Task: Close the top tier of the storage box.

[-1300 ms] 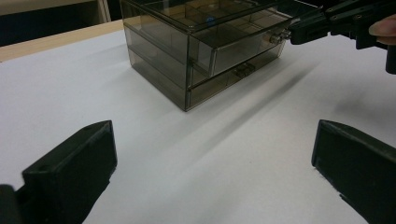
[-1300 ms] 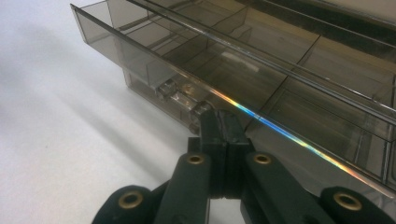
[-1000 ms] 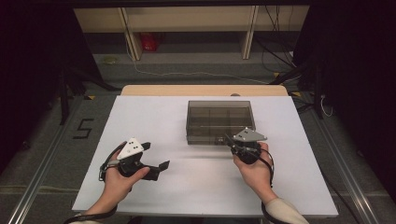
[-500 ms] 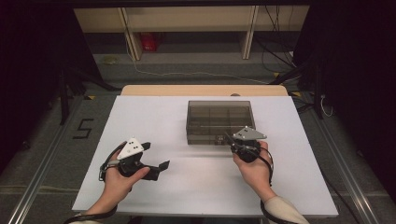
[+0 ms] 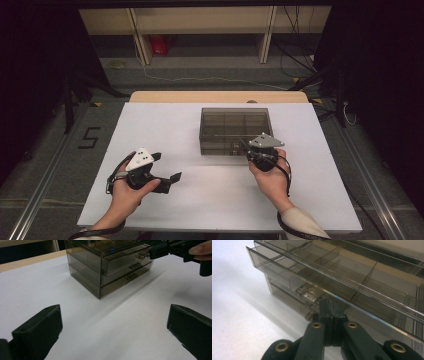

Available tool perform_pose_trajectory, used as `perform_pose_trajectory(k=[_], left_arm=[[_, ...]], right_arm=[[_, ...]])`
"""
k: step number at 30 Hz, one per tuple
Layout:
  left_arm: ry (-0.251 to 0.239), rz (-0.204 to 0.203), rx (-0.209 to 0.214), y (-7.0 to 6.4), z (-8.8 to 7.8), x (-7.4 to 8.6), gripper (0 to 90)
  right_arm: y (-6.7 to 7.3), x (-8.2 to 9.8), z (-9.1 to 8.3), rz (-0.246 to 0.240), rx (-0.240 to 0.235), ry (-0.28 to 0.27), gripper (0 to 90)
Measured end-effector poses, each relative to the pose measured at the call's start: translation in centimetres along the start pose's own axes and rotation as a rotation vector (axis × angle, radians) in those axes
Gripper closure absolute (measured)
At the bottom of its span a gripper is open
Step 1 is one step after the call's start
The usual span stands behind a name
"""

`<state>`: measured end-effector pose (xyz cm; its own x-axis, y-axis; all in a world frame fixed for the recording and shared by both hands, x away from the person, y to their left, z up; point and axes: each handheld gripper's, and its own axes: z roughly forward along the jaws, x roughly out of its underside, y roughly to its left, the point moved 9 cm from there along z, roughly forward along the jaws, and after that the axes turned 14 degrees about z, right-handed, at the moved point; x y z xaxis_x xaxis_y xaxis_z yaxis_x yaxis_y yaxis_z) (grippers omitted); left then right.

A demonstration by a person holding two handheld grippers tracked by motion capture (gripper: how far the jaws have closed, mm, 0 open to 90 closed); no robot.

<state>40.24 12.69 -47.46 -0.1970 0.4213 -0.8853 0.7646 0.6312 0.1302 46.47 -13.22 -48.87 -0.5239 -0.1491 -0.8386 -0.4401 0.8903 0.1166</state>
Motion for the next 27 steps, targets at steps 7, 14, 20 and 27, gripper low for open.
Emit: perform_pose_trajectory(k=[7, 14, 20, 27], left_arm=[[0.001, -0.001, 0.0, 0.0, 0.0, 0.1, 0.0], [0.002, -0.001, -0.001, 0.1, 0.1, 0.1, 0.0], [0.004, 0.0, -0.001, 0.1, 0.1, 0.2, 0.0], [0.003, 0.0, 0.002, 0.0, 0.1, 0.2, 0.0]], right_arm=[[-0.2, -0.2, 0.3, 0.002, 0.006, 0.0, 90.0], [-0.4, -0.5, 0.7, 0.007, 0.013, -0.006, 90.0], [-0.6, -0.8, 1.1, 0.011, 0.021, -0.012, 90.0], [-0.6, -0.8, 1.2, 0.011, 0.022, -0.011, 90.0]])
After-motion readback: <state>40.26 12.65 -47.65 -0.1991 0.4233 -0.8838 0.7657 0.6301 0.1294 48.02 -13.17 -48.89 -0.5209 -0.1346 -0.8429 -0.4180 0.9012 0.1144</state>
